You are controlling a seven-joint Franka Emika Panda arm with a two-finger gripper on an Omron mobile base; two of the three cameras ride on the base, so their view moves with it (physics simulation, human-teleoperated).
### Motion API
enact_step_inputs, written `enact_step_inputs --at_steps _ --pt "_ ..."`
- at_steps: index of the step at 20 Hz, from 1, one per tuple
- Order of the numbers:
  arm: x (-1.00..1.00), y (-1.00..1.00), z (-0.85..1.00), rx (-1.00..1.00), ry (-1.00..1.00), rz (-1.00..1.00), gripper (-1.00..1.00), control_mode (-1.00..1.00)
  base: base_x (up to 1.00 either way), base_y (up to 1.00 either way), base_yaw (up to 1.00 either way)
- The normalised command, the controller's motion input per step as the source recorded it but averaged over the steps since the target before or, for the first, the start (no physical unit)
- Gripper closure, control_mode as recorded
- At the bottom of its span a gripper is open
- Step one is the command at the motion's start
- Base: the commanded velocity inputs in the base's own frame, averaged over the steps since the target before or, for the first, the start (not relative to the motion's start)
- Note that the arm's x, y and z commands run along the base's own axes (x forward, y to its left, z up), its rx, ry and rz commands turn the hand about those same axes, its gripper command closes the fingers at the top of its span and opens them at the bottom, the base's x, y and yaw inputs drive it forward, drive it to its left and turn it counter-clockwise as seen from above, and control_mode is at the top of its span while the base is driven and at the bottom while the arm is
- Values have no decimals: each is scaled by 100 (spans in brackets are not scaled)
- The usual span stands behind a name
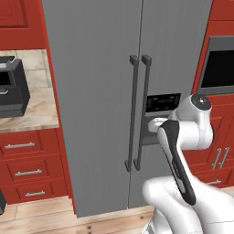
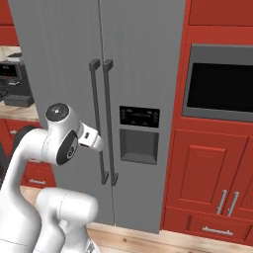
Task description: Move the hot dog bun to the plate on the dining table and place the condiment next to that plate. Then navigate to the fridge and take the sausage and place it on the plate as well.
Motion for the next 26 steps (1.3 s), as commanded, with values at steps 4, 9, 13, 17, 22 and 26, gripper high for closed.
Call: enact_step_inputs --at_steps 4,9,13,17,22,26 --pt "52 -33 0 0 0 1 -100 -100 0 0 0" --pt "75 -29 0 0 0 0 -100 -100 0 0 0" --pt "93 0 0 0 0 0 -100 -100 0 0 0" --pt "90 0 -3 0 3 0 -100 -100 0 0 0" --pt "69 0 -9 0 3 0 -100 -100 0 0 0" --pt "79 0 -10 0 8 0 -100 -100 0 0 0"
